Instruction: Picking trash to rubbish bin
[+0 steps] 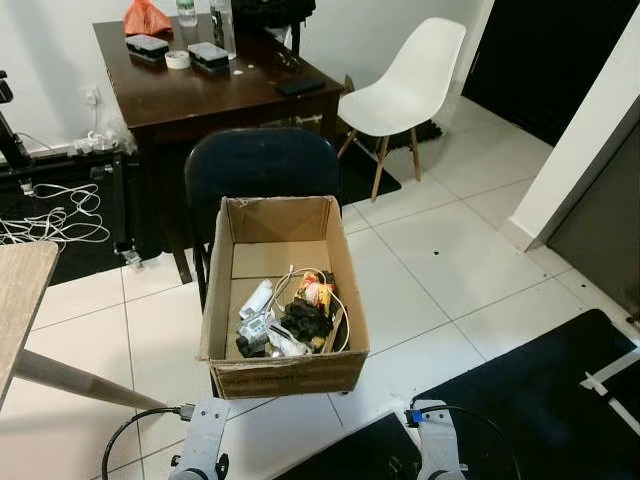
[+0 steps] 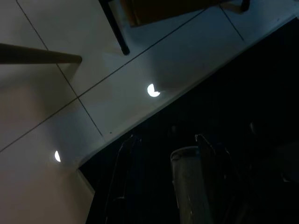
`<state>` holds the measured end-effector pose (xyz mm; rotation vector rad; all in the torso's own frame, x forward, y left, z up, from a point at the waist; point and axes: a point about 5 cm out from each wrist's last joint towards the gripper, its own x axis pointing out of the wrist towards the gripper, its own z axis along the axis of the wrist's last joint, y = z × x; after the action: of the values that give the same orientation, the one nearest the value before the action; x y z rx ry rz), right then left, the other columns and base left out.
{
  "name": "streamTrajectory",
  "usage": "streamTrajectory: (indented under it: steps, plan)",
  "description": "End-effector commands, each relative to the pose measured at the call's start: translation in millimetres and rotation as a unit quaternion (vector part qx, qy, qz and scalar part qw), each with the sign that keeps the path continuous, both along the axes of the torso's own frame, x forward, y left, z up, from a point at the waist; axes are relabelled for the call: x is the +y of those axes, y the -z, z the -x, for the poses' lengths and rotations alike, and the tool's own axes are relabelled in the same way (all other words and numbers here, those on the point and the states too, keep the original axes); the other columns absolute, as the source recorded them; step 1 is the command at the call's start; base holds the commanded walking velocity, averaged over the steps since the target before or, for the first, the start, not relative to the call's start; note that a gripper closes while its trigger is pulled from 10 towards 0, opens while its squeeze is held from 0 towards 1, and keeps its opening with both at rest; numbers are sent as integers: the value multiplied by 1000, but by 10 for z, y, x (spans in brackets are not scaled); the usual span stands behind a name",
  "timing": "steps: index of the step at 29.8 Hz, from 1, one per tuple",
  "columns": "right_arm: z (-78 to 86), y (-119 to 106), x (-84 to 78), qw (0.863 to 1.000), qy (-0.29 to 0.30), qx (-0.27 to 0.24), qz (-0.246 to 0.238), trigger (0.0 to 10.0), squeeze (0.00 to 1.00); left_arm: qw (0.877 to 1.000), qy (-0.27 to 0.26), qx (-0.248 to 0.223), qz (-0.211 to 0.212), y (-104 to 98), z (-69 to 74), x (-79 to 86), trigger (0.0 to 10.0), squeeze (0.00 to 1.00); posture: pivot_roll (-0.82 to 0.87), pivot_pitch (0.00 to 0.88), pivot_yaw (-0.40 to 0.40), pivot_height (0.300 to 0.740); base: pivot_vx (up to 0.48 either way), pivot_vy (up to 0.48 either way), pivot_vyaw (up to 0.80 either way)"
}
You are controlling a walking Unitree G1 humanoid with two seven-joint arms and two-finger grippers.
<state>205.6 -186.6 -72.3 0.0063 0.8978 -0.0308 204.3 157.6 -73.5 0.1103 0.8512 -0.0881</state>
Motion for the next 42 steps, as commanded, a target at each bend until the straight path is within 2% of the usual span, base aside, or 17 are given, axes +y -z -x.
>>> streamTrajectory:
  steps: [1,12,23,42]
  plan:
    - [54,29,1,1000,3,5,-2,10000,0,1000,0,12,2,35,57,-17,10000,0,72,37,-13,740,0,0,0]
    - [45,23,1,1000,7,3,-3,10000,0,1000,7,8,1,14,18,-7,10000,0,71,70,-6,740,0,0,0]
    - [6,7,31,1000,-5,1,-3,10000,0,1000,0,2,0,-1,-6,4,10000,0,90,73,-22,740,0,0,0]
    - [-86,-40,77,1000,18,-14,-17,10000,0,1000,14,3,-2,-19,-44,9,10000,0,74,63,-2,740,0,0,0]
